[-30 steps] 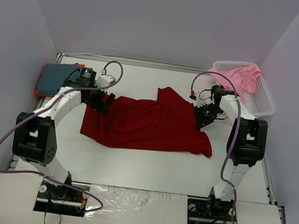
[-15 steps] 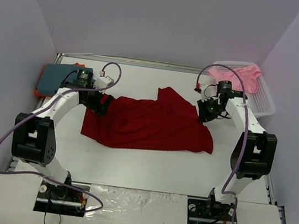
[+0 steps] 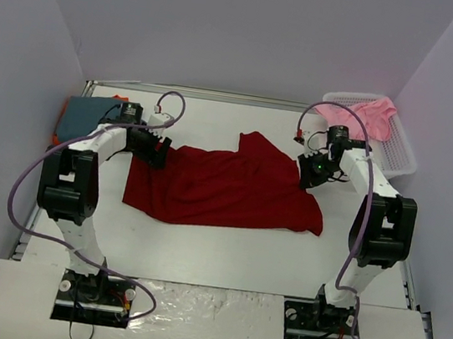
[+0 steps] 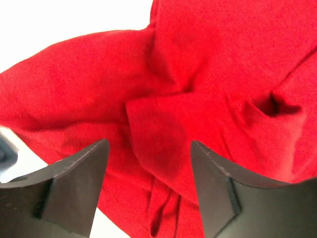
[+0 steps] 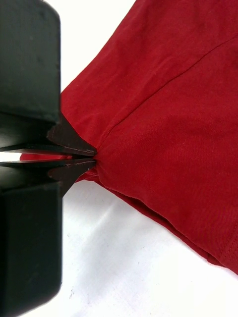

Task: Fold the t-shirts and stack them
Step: Flatten out the tshirt

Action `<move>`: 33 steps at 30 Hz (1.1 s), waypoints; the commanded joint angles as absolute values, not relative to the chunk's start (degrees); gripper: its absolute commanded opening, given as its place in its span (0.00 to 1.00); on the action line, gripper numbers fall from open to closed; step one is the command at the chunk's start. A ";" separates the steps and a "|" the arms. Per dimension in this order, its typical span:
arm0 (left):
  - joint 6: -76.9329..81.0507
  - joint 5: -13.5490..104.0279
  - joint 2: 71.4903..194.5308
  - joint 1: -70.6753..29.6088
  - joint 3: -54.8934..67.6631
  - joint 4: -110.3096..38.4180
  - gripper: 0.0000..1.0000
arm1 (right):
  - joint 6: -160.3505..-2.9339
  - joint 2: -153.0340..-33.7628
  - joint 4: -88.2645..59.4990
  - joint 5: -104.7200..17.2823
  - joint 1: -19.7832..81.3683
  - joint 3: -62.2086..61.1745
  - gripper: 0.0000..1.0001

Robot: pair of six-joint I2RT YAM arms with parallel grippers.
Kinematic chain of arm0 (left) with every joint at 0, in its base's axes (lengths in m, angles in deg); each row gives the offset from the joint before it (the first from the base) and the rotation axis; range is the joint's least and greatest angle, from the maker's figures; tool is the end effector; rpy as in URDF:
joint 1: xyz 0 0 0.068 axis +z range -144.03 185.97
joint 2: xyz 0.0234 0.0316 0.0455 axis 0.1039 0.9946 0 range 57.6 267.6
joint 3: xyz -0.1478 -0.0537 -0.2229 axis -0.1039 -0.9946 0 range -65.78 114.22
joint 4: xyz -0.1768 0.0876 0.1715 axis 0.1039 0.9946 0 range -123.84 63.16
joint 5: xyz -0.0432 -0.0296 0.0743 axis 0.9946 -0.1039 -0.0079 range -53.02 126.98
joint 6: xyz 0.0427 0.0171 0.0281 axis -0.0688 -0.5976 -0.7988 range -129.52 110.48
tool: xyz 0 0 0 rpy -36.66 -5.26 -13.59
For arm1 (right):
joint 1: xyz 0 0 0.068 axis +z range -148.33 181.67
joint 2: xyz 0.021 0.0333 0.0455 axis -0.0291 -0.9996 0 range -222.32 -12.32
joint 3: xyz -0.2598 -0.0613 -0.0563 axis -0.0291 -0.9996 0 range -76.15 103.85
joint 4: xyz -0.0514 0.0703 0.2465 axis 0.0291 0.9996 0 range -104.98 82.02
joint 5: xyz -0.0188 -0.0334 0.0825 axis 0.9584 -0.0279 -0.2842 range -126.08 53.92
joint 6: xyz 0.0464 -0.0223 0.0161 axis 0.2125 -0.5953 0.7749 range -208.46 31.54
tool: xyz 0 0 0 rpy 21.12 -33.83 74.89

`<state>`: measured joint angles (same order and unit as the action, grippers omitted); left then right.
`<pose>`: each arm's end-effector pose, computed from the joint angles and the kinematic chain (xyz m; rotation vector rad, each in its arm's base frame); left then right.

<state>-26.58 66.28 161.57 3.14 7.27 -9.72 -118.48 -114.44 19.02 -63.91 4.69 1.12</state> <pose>0.3836 -0.0364 0.2093 0.6160 2.3565 -0.5349 0.3762 0.0364 0.2328 -0.8670 2.3221 0.4349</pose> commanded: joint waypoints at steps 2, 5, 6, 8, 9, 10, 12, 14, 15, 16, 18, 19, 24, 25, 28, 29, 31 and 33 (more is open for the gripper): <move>-26.22 69.23 163.68 3.86 11.29 -11.61 0.64 | -117.99 -115.85 19.92 -63.32 4.48 0.58 0.00; -26.57 71.08 165.09 3.86 12.44 -10.90 0.61 | -117.99 -116.64 19.92 -62.97 4.39 0.67 0.00; -26.48 71.78 165.53 3.86 12.96 -10.90 0.60 | -118.08 -116.82 20.00 -62.80 4.48 0.75 0.00; -26.48 71.96 166.58 3.86 13.49 -10.73 0.59 | -117.99 -117.08 20.00 -62.71 4.39 0.75 0.00; -26.40 71.96 167.11 3.86 13.84 -10.64 0.58 | -117.99 -117.17 20.00 -62.80 4.39 0.75 0.00; -26.40 71.70 167.55 3.86 14.54 -10.12 0.58 | -118.08 -117.17 19.92 -62.80 4.39 0.75 0.00; -26.48 71.69 168.78 3.77 15.60 -9.15 0.56 | -118.16 -117.35 20.00 -62.53 4.39 0.58 0.00; -26.48 71.35 169.40 3.68 15.69 -8.97 0.52 | -118.16 -117.35 19.91 -62.45 4.39 0.49 0.00; -26.57 71.43 169.40 3.77 15.69 -8.62 0.51 | -118.25 -117.43 19.91 -62.36 4.48 0.49 0.00; -26.75 71.34 169.49 3.68 15.60 -8.53 0.49 | -118.25 -117.52 19.83 -62.27 4.39 0.49 0.00; -27.01 71.17 169.66 3.77 15.43 -8.09 0.45 | -118.25 -117.61 19.91 -62.18 4.48 0.40 0.00; -27.19 70.99 169.75 3.68 15.43 -8.00 0.45 | -118.25 -117.61 19.83 -62.27 4.39 0.40 0.00; -27.54 69.23 170.19 3.77 14.55 -8.44 0.45 | -118.34 -117.52 19.91 -62.18 4.39 0.14 0.00; -27.54 69.23 170.28 3.68 14.55 -8.27 0.45 | -118.34 -117.61 19.83 -62.01 4.39 0.14 0.00; -27.45 69.59 170.46 3.77 14.46 -8.18 0.39 | -118.25 -117.79 19.91 -61.74 4.48 0.05 0.00; -27.36 69.50 170.54 3.68 14.55 -8.09 0.39 | -118.25 -117.96 19.91 -61.74 4.39 -0.04 0.00; -27.36 68.89 170.72 3.77 14.64 -8.00 0.38 | -118.34 -118.05 19.83 -61.65 4.39 -0.12 0.00; -27.54 68.53 170.98 3.77 14.64 -7.91 0.37 | -118.34 -117.96 19.74 -61.57 4.39 -0.13 0.00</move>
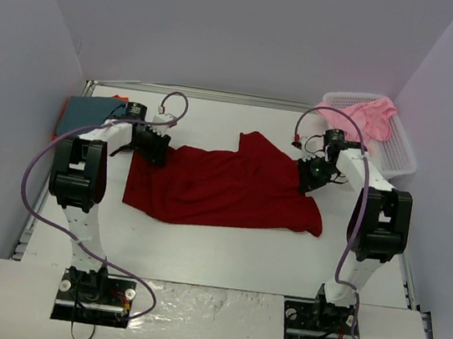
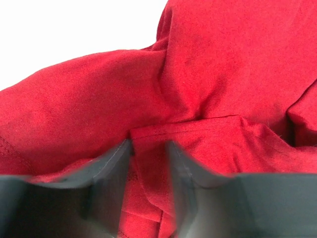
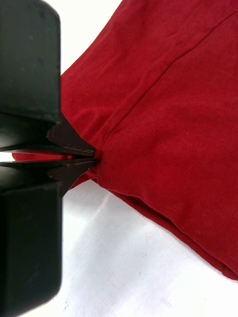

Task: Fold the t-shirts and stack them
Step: Flatten out the tshirt

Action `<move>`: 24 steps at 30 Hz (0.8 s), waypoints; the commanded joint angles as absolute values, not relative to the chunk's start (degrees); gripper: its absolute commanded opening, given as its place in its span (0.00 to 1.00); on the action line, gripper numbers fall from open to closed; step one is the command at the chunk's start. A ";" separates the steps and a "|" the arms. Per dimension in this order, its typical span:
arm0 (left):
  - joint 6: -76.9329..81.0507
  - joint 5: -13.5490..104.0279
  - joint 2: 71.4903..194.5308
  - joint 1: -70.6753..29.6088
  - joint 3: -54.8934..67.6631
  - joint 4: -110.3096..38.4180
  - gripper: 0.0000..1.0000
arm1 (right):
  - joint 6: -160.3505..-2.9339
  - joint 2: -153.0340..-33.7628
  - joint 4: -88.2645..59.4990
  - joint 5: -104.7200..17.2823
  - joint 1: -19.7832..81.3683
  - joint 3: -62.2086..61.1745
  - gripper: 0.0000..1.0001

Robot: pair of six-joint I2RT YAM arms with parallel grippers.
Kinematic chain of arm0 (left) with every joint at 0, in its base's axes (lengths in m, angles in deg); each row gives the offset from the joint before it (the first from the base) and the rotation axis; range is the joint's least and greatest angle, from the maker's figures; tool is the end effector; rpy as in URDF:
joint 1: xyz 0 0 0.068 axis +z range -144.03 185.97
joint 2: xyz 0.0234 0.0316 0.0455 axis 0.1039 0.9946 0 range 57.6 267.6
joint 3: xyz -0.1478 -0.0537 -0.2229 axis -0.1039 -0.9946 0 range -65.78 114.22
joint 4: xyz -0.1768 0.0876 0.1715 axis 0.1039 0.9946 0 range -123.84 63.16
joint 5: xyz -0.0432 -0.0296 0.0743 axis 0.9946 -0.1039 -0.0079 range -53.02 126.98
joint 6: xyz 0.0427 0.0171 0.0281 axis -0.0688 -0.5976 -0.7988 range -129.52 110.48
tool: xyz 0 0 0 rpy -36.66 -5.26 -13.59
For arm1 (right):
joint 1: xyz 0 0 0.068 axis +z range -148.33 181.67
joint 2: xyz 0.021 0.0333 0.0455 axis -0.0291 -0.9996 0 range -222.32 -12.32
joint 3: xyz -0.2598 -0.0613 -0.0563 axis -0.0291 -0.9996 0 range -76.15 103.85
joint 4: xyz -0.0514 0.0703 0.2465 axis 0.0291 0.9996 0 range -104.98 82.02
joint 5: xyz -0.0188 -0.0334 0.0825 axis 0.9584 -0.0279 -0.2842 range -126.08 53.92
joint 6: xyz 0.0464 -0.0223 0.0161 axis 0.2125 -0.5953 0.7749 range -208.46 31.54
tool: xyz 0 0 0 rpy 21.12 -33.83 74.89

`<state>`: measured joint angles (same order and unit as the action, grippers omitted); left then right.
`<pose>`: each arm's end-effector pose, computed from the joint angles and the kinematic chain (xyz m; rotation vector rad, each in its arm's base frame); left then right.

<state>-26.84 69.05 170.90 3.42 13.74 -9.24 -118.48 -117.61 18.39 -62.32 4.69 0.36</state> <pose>0.4148 -0.0374 0.1810 0.6221 2.3907 -0.6121 0.3814 0.0358 0.2091 -0.8616 2.3890 0.4280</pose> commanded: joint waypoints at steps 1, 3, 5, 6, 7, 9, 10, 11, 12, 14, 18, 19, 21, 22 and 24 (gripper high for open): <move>-27.54 68.62 171.16 3.77 14.64 -7.83 0.26 | -118.34 -118.05 19.74 -61.57 4.39 -0.13 0.00; -27.54 68.97 171.33 3.77 14.72 -7.30 0.13 | -118.34 -118.22 19.74 -61.48 4.39 -0.13 0.00; -27.62 70.02 171.25 3.77 14.81 -6.78 0.02 | -118.25 -118.22 19.74 -61.39 4.39 -0.13 0.00; -27.54 70.29 171.07 3.68 14.81 -6.51 0.02 | -118.25 -118.23 19.74 -61.30 4.39 -0.13 0.00; -27.63 70.72 170.29 3.77 14.55 -6.42 0.02 | -118.25 -118.14 19.83 -61.22 4.39 -0.13 0.00; -27.28 70.38 169.14 3.68 14.20 -6.86 0.02 | -118.16 -117.79 19.83 -61.39 4.39 0.05 0.00; -27.01 69.77 167.83 3.77 14.02 -7.03 0.02 | -118.08 -117.09 19.83 -61.39 4.39 0.14 0.00; -26.84 69.15 167.12 3.94 14.11 -7.12 0.02 | -117.99 -116.82 19.91 -61.39 4.39 0.49 0.00; -26.31 68.62 165.64 3.94 14.11 -7.04 0.02 | -117.73 -116.47 19.91 -61.48 4.39 0.92 0.00; -25.52 66.34 164.13 3.94 14.90 -6.34 0.02 | -117.29 -115.24 20.09 -61.39 4.48 2.59 0.00; -22.19 59.76 159.66 3.94 17.53 -4.32 0.02 | -116.67 -114.01 20.70 -59.55 4.57 7.06 0.00; -21.83 58.09 158.60 3.94 18.06 -4.05 0.02 | -116.58 -113.83 21.40 -58.59 4.48 8.30 0.00; -20.52 55.80 155.71 4.12 19.03 -3.17 0.02 | -116.23 -113.48 21.76 -57.35 4.57 12.24 0.00; -20.07 55.18 154.91 4.12 19.38 -2.73 0.02 | -115.97 -113.48 21.85 -55.96 4.57 13.66 0.00; -18.93 53.43 153.15 4.21 21.57 -0.72 0.02 | -115.27 -113.65 21.85 -54.89 4.48 17.95 0.00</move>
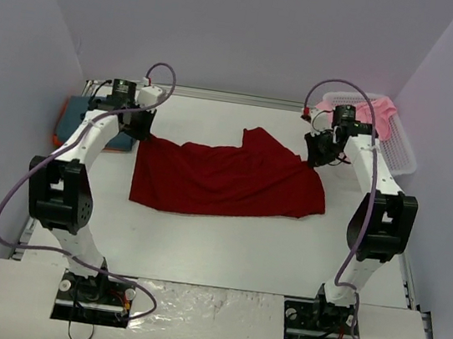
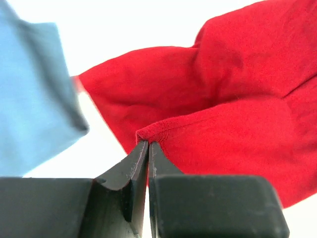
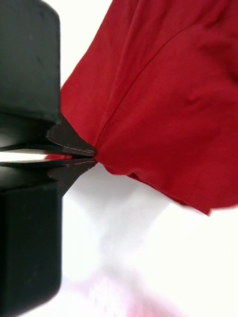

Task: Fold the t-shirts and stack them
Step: Flatten out the tshirt

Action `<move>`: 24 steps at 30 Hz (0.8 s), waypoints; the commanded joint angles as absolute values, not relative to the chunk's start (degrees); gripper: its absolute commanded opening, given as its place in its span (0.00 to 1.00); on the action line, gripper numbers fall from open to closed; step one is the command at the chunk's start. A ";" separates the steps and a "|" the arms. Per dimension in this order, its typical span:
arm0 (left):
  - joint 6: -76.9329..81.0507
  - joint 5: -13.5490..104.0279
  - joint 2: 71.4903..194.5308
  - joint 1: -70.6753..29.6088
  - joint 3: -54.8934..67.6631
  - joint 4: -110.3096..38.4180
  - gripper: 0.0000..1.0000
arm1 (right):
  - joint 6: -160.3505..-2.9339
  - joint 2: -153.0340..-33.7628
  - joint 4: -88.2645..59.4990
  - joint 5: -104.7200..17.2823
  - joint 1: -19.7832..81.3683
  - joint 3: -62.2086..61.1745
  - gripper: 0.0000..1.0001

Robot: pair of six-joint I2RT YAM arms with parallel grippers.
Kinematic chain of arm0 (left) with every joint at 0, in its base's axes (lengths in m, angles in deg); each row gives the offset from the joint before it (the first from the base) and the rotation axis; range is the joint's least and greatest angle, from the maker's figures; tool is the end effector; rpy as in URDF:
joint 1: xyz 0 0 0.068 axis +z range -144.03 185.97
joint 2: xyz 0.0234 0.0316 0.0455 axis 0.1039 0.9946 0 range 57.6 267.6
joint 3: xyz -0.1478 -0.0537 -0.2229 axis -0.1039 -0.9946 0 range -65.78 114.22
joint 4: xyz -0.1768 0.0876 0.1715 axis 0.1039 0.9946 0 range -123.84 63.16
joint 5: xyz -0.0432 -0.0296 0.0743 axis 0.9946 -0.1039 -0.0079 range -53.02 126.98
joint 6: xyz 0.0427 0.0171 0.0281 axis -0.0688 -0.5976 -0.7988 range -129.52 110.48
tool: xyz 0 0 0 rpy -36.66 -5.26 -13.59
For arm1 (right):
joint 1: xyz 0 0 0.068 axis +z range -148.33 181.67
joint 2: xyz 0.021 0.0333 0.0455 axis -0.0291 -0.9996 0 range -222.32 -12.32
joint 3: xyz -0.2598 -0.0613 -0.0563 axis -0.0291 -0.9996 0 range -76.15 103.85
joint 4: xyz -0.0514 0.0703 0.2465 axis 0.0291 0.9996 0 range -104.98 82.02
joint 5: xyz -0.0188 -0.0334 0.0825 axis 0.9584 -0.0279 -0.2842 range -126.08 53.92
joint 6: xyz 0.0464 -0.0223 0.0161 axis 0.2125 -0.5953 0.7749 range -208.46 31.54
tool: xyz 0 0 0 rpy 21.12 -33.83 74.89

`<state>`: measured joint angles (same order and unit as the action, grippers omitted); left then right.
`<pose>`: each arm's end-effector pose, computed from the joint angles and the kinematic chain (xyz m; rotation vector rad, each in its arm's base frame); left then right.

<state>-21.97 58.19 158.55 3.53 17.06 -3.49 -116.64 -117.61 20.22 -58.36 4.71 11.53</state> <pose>0.3918 -0.0296 0.2734 0.4732 2.3249 -0.3630 0.4047 0.0350 0.2660 -0.8039 2.2822 0.2874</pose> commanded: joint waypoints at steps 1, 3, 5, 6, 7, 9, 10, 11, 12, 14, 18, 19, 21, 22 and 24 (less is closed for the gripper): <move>-18.58 52.80 152.79 4.12 22.62 -0.10 0.02 | -114.92 -113.92 21.94 -54.36 4.57 19.63 0.00; -17.44 51.05 152.18 4.21 26.49 2.27 0.02 | -113.86 -115.32 22.02 -52.87 4.48 23.32 0.00; -16.64 50.34 151.56 4.29 29.21 4.64 0.02 | -113.07 -115.94 22.90 -52.69 4.39 29.12 0.00; -16.12 49.99 150.52 4.21 31.57 5.26 0.02 | -112.72 -116.03 23.16 -52.86 4.39 30.79 0.00; -15.94 49.73 149.81 4.21 32.64 6.49 0.02 | -112.45 -115.68 23.60 -53.13 4.39 33.60 0.00; -15.67 49.03 147.88 4.30 35.36 8.77 0.02 | -112.10 -113.93 24.22 -53.83 4.48 35.55 0.00; -15.59 48.50 146.91 4.30 36.07 9.48 0.02 | -112.01 -112.96 24.22 -54.01 4.48 36.34 0.00; -15.59 47.80 145.16 4.30 36.60 10.10 0.02 | -112.10 -110.69 24.22 -54.18 4.39 36.26 0.00; -15.67 47.53 144.27 4.30 36.96 11.06 0.02 | -112.10 -109.36 24.22 -54.44 4.39 35.04 0.00; -15.67 47.09 140.95 4.30 36.52 12.03 0.02 | -112.10 -104.64 24.31 -55.67 4.39 32.76 0.00; -15.06 46.21 133.91 4.38 32.40 12.91 0.02 | -112.80 -95.22 24.22 -56.56 4.39 24.76 0.00; -14.80 46.03 132.33 4.38 30.82 13.09 0.02 | -112.98 -93.28 24.13 -56.38 4.48 23.44 0.00; -14.62 45.86 127.84 4.47 29.93 13.88 0.02 | -113.07 -87.40 24.22 -55.86 4.48 20.54 0.00; -14.36 45.51 125.22 4.39 29.41 14.14 0.02 | -113.15 -83.81 24.22 -55.59 4.48 20.01 0.00; -14.09 45.24 123.09 4.38 29.92 15.28 0.02 | -112.98 -81.15 24.05 -54.01 4.39 20.35 0.00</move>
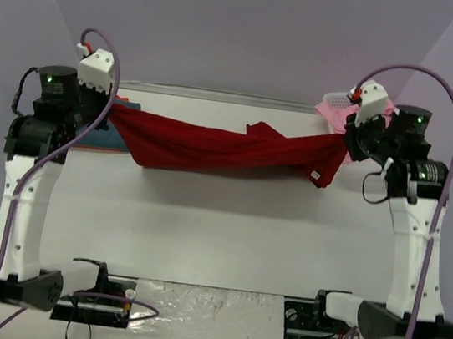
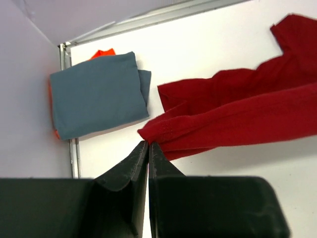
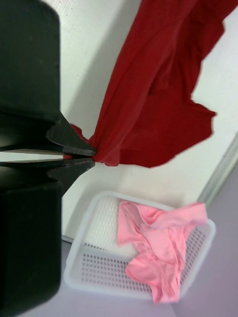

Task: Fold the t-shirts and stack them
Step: Flatten out the tshirt

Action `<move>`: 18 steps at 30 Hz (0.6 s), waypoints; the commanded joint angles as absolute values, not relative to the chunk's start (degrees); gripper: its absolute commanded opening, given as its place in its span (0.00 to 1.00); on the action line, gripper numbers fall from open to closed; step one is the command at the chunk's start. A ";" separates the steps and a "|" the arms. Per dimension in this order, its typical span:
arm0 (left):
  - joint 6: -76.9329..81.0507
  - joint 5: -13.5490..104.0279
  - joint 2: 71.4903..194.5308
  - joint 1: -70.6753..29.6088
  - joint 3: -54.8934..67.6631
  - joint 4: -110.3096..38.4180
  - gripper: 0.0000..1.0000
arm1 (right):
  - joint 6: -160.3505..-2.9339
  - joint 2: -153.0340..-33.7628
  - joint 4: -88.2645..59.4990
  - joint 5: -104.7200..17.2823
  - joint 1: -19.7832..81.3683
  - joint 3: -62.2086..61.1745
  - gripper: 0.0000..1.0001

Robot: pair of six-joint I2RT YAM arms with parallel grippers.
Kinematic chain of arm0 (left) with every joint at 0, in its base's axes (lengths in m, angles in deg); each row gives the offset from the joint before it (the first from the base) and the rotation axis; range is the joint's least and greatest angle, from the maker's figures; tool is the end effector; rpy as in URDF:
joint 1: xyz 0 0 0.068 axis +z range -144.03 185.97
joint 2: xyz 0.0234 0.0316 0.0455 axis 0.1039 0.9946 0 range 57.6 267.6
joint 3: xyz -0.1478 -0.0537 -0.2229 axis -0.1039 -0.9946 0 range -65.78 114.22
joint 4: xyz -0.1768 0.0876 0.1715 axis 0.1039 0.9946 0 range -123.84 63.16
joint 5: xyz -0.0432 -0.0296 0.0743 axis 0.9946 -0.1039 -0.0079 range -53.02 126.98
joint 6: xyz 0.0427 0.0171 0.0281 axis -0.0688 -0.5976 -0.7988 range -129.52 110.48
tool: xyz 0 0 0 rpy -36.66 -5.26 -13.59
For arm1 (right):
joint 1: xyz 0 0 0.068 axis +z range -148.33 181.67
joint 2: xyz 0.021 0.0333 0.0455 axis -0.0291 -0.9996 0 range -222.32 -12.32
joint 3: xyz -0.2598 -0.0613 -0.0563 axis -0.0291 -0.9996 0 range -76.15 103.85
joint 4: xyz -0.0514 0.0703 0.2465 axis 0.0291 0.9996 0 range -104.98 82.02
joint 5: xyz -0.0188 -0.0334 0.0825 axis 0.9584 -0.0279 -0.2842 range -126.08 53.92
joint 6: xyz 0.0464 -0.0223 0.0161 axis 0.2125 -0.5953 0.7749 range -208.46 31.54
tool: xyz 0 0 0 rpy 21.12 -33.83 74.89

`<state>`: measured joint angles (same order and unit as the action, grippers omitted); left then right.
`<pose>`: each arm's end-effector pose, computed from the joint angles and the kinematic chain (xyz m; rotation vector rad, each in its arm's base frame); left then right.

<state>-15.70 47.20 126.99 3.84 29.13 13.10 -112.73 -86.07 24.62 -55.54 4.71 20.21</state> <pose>0.2233 -0.0146 0.4805 0.2580 1.9232 -0.1263 0.2512 0.0252 0.4851 -0.6599 1.7287 0.0592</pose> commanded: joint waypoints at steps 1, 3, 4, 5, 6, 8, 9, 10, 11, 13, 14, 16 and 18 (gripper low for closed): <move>-14.00 44.98 121.78 4.38 30.89 15.72 0.02 | -112.80 -79.66 24.05 -53.49 4.39 21.14 0.00; -13.83 44.45 120.45 4.47 32.12 16.17 0.02 | -112.19 -79.03 23.96 -52.69 4.39 24.64 0.00; -13.65 43.93 119.40 4.47 33.43 15.91 0.02 | -111.58 -79.03 23.17 -52.34 4.39 25.88 0.00; -13.65 43.83 118.96 4.39 33.97 15.12 0.02 | -111.05 -79.11 22.56 -52.16 4.48 27.63 0.00; -13.48 43.57 118.78 4.38 34.58 14.59 0.02 | -110.52 -79.38 21.59 -51.81 4.48 28.34 0.00; -13.30 42.70 119.91 4.38 36.94 13.97 0.02 | -109.20 -81.22 18.35 -50.85 4.48 29.66 0.00; -13.21 42.00 120.88 4.47 37.92 13.97 0.02 | -108.68 -82.18 16.94 -49.97 4.39 30.80 0.00; -12.78 39.99 123.06 4.39 38.62 13.71 0.02 | -108.24 -84.71 15.80 -48.75 4.39 31.51 0.00; -12.86 39.27 124.21 4.38 39.24 12.31 0.02 | -107.45 -86.22 13.78 -48.21 4.48 32.21 0.00; -12.34 37.60 127.55 4.47 39.42 9.33 0.02 | -106.31 -92.01 11.84 -46.90 4.48 35.19 0.00; -12.07 37.51 128.96 4.39 39.68 8.36 0.02 | -106.21 -94.04 11.39 -46.80 4.39 36.51 0.00; -11.28 35.66 133.87 4.38 41.26 7.12 0.02 | -105.95 -100.45 10.25 -46.54 4.48 40.03 0.00; -10.67 34.53 140.00 4.47 44.32 6.33 0.02 | -105.69 -106.93 9.72 -46.19 4.39 44.67 0.00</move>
